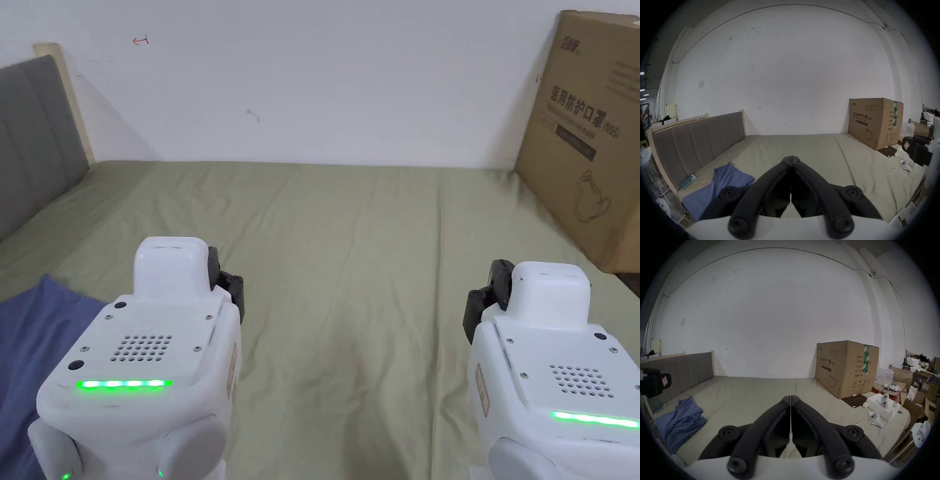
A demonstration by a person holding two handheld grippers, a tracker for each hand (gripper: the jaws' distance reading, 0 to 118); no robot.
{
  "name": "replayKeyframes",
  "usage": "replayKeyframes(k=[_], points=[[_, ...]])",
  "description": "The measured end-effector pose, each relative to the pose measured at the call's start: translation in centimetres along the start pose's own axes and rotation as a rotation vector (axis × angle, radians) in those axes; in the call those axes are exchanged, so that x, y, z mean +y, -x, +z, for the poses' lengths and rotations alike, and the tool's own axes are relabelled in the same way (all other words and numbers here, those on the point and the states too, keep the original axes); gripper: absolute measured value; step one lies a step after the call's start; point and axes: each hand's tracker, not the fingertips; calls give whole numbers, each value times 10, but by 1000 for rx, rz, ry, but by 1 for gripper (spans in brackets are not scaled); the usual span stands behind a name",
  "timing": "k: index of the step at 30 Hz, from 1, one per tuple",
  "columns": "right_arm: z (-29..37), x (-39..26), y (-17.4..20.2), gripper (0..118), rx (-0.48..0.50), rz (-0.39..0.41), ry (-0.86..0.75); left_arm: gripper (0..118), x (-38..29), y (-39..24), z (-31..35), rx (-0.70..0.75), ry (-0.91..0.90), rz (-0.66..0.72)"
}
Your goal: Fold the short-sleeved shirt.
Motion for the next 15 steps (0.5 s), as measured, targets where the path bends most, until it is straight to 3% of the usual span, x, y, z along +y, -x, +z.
replayKeyframes(k=[5, 9, 13, 15], points=[[-6, 5, 10, 0, 51, -3, 15, 0, 2, 15, -1, 7, 19, 20], [-14, 13, 34, 0, 166, -18, 15, 0, 4, 40, 8, 78, 30, 28], [-23, 18, 80, 0, 319, -5, 24, 0, 6, 78, 29, 214, 40, 7], [-25, 18, 106, 0, 417, -41, 46, 0, 5, 99, 41, 297, 38, 21]])
